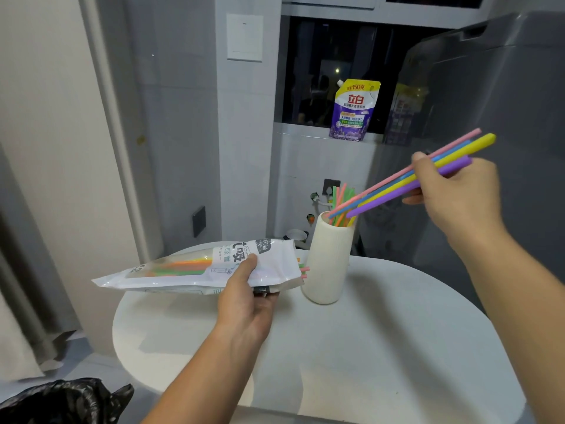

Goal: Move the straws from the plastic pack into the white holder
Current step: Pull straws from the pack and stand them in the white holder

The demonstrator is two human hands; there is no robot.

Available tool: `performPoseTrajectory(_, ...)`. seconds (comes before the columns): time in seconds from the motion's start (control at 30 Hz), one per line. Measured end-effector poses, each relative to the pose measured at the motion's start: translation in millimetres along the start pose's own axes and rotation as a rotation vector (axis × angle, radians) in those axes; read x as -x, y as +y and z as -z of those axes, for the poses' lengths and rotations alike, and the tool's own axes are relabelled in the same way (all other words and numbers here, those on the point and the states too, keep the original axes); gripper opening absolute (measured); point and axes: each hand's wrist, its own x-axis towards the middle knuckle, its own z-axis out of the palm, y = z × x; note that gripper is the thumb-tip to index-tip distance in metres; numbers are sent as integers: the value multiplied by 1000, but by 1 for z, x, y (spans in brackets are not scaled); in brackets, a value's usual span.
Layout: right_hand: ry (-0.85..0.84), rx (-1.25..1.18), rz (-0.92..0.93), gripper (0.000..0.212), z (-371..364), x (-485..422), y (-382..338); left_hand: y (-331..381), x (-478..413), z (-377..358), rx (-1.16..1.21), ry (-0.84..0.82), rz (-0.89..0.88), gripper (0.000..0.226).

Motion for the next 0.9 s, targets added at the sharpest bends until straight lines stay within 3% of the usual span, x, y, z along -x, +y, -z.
performPoseTrajectory(0.17, -89, 147, 46, 37, -14, -11, -5, -1, -3, 2, -11, -20, -1, 45)
performPoseTrajectory(0.4, -181, 232, 78, 33, -29, -16, -12, 0, 1, -2, 1, 4, 3, 42)
performPoseTrajectory(0.73, -335, 306, -52, 31, -69, -29, 10, 0, 3, -3, -4, 9, 17, 44)
performPoseTrajectory(0.9, -345, 320, -44, 48, -81, -26, 22, -1, 5, -5, -11, 8, 20, 40)
